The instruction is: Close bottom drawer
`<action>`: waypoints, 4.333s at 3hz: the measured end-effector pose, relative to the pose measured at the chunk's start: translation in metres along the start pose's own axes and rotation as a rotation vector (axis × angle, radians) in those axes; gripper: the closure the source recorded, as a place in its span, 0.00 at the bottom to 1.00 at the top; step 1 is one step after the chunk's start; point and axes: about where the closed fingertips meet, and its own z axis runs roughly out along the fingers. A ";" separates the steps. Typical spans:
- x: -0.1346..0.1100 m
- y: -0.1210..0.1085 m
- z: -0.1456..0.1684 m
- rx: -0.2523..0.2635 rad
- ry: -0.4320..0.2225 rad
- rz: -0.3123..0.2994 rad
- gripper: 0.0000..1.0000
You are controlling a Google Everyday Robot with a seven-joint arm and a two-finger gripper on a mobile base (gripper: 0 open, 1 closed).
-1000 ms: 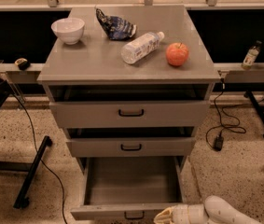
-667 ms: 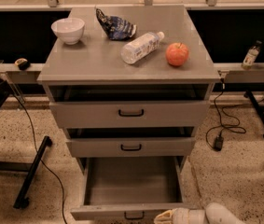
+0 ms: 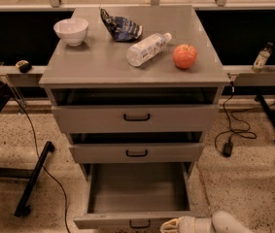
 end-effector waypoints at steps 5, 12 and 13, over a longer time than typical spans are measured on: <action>0.076 -0.012 0.025 0.069 0.142 -0.029 1.00; 0.082 -0.096 0.058 0.377 0.153 -0.029 1.00; 0.077 -0.125 0.071 0.408 0.135 -0.045 1.00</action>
Offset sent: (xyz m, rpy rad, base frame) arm 0.0159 -0.0354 -0.0691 -0.1562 -0.0685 0.0307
